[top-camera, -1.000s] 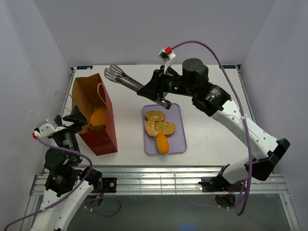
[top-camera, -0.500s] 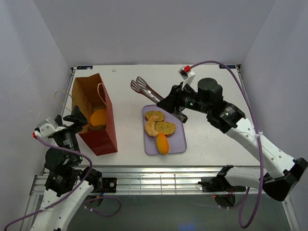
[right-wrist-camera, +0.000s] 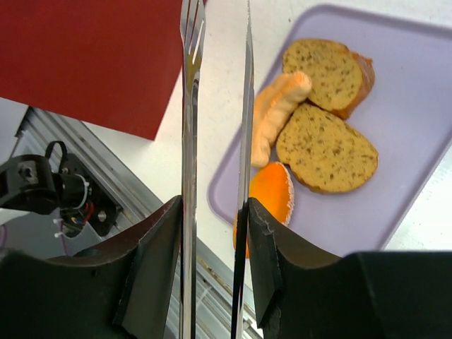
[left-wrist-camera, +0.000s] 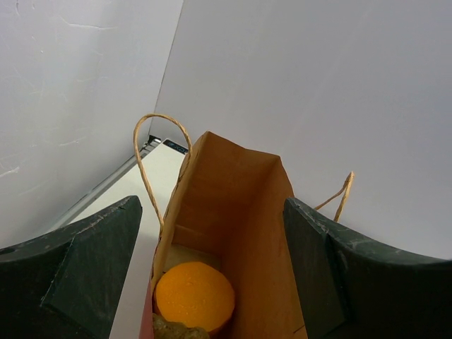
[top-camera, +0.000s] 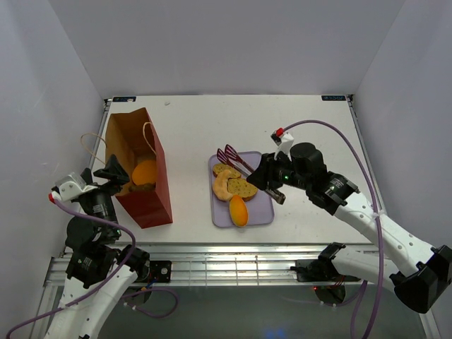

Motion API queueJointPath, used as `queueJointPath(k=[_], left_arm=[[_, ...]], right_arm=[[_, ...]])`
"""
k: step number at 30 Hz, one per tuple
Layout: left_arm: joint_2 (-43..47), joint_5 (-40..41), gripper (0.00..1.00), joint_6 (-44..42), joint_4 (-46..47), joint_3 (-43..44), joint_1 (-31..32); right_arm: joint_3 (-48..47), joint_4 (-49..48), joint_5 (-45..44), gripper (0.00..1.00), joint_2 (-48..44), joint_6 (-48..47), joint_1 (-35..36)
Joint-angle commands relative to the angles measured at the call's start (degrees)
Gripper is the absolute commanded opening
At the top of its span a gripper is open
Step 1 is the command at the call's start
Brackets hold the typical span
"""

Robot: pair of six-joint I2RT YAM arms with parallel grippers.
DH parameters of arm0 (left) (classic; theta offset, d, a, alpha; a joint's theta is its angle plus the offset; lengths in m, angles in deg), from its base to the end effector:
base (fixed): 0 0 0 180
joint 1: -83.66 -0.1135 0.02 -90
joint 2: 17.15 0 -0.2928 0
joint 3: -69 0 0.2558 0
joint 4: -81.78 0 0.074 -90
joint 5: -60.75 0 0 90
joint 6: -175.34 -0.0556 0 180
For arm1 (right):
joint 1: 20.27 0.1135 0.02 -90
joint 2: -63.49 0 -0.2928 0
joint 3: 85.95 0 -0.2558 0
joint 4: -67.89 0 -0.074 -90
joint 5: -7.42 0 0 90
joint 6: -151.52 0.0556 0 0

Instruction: Place the fake bread into the paper bag

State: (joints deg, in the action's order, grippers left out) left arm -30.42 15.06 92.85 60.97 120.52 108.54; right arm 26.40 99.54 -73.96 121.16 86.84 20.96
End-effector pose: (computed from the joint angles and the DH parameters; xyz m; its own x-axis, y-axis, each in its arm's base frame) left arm 0.0567 0.0165 0.3732 0.3092 -0.2465 -0.9185 -0.2654 0.9051 -0.3323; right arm 0.1714 0.1613 0.3576 -0.5745 0.0588 -0.8164 -0.5650 0.6932 0.4475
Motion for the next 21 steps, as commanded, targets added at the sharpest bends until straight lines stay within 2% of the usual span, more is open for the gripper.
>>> queueJointPath(k=[1,7,21], left_arm=[[-0.96,-1.07,0.92,-0.21,-0.05,0.1,0.16],[-1.22,-1.42,0.92,-0.13,-0.22,0.1,0.16],[-1.14,-1.6,0.92,-0.04,-0.23,0.1,0.25]], right_arm=[[2.31,-1.3,-1.33,0.46,-1.86,0.17,-0.19],[6.09,-2.18,-2.21,0.46,-0.37,-0.36,-0.19],[6.54,-6.48,-3.97,0.46,8.24,-1.33,-0.19]])
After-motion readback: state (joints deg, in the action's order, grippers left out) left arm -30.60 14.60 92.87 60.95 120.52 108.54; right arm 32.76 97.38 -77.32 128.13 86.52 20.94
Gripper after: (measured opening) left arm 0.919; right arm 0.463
